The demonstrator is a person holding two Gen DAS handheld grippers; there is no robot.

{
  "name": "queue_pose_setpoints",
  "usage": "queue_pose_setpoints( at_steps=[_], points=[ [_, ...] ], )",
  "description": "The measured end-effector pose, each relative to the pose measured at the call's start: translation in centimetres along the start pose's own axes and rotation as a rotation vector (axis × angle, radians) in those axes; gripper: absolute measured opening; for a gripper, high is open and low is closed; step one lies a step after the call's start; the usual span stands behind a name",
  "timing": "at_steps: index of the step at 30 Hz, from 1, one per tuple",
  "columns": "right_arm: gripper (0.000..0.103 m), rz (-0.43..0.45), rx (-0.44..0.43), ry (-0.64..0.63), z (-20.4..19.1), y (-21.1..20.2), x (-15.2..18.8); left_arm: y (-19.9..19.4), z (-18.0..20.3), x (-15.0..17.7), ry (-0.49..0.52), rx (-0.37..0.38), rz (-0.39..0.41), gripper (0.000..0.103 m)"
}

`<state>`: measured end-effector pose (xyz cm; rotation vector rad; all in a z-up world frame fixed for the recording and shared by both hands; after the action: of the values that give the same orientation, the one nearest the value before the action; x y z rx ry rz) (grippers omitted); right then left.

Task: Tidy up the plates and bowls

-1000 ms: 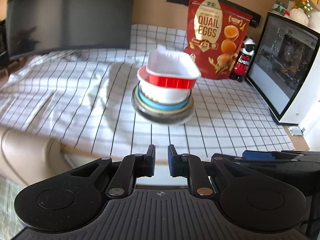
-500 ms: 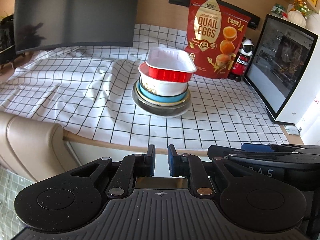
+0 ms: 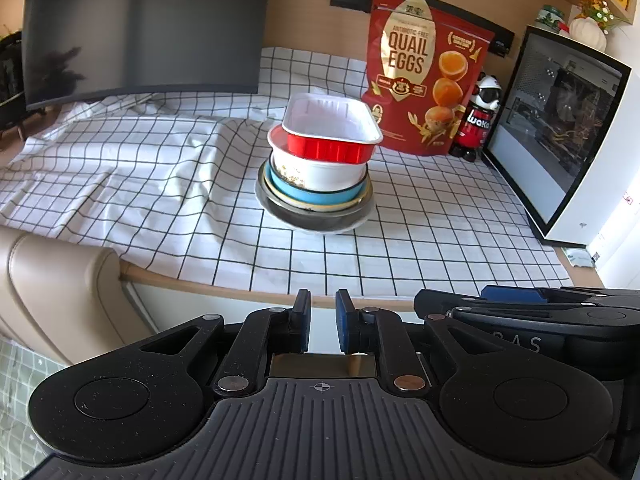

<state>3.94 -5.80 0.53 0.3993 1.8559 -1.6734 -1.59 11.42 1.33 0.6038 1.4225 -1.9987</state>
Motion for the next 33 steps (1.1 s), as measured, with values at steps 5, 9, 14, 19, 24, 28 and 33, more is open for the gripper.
queue_pose_setpoints(
  at_steps=[5, 9, 14, 19, 24, 28, 33],
  points=[
    [0.066, -0.001, 0.000, -0.003, -0.04, 0.15, -0.09, 0.12, -0.13, -0.11, -0.003, 0.000, -0.003, 0.016],
    [0.066, -0.001, 0.003, -0.003, -0.07, 0.19, -0.11, 0.26, -0.16, -0.20, -0.002, 0.002, -0.006, 0.016],
    [0.066, -0.003, 0.006, -0.002, -0.08, 0.26, -0.06, 0.30, -0.18, -0.22, -0.002, 0.001, -0.007, 0.016],
    [0.066, -0.005, 0.007, -0.001, 0.01, 0.31, -0.03, 0.44, -0.30, -0.20, -0.006, -0.002, -0.010, 0.016],
    [0.066, -0.006, 0.009, 0.000, 0.05, 0.41, -0.10, 0.52, -0.33, -0.23, -0.006, -0.002, -0.010, 0.016],
    [0.066, -0.006, 0.010, -0.001, 0.07, 0.45, -0.15, 0.54, -0.35, -0.21, -0.004, -0.002, -0.011, 0.016],
    [0.066, -0.009, 0.012, -0.001, -0.03, 0.61, -0.37, 0.58, -0.63, -0.38, -0.005, -0.002, -0.012, 0.016]
  ],
)
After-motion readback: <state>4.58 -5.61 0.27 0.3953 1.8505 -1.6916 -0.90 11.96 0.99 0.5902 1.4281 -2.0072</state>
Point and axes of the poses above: each gripper's, at about its wrist camera, not at the fingertips, and y roughly the way its jaws point, z to its right, x to its underside, the point moved 1 cm from there along y, roughly the way its jaws point, and after that the axes turned 13 degrees about x, right-handed, at the moved point
